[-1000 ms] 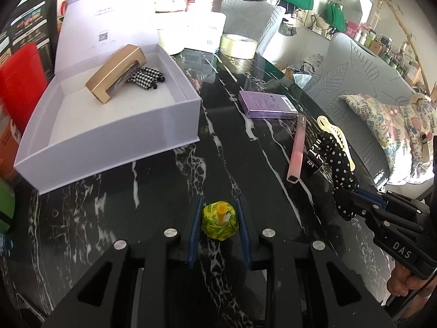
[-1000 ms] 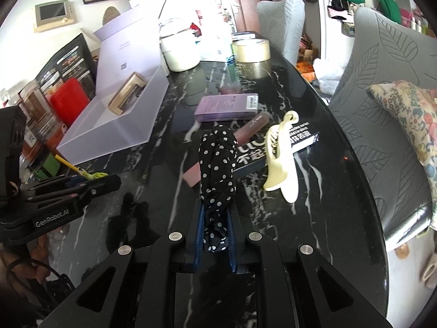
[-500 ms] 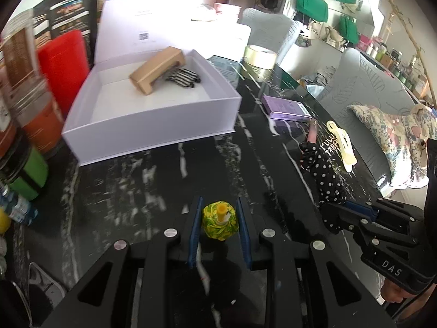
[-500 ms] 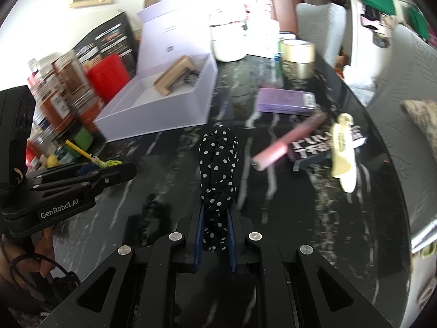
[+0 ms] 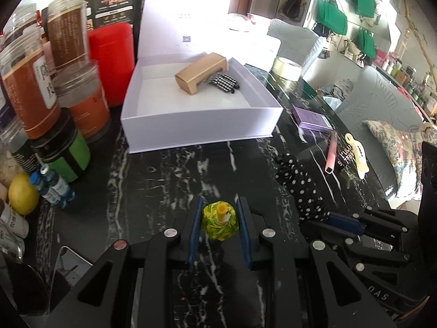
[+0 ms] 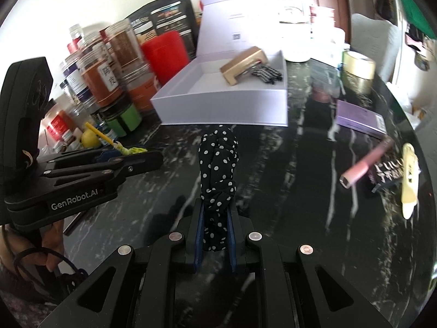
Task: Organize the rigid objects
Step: 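Lift the lollipop and polka-dot scrunchie and carry them toward the gift box, then carry the lollipop in the left gripper while the right carries the scrunchie over the gift box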
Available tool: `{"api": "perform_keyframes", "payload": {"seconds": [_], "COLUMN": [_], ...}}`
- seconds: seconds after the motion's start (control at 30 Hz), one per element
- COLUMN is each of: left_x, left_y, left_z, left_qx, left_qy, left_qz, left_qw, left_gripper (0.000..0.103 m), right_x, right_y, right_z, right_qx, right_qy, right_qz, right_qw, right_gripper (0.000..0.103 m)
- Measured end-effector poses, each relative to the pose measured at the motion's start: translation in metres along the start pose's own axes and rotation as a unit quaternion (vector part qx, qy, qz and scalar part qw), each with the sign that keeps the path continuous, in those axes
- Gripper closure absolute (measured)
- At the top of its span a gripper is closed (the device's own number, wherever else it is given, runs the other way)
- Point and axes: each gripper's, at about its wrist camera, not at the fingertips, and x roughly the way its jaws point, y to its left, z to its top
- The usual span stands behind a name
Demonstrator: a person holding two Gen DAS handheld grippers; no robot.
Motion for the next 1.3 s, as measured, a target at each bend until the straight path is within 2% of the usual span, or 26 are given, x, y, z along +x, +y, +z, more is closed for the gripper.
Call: {"api": "perform_keyframes", "payload": {"seconds": [0.17, 0.5, 0.87, 1.3], "left_x": [-0.008, -0.025, -0.034, -0.025], "left_y": [0.008, 0.011, 0.003, 0.003], "left_z": [0.011, 0.047, 0.086, 0.129], "left_qx": [0.001, 0.011, 0.03, 0.042], "left_qy": [-0.012, -0.055, -0.09, -0.106], "left_qz": [0.004, 0.002, -0.013, -0.01], "left_qw": [0.9999, 0.9984, 0.9954, 0.9934], "left_gripper": [0.078, 0.078, 0.078, 0.078], "right_x": [0.007, -0.001, -0.016, -0.015], "right_y": [0.011, 0.023, 0.024, 0.021], "right_z": [0.008, 0.042, 0.08, 0.131], "right_qx": [-0.013, -0.04, -0.064, -0.095], "right_qy": [0.007, -0.02, -0.049, -0.075], "right_qz": [0.013, 0.018, 0.004, 0.0], "right_qw": [1.0, 0.999, 0.997, 0.993], "right_gripper": [0.088, 0.088, 0.088, 0.088]}}
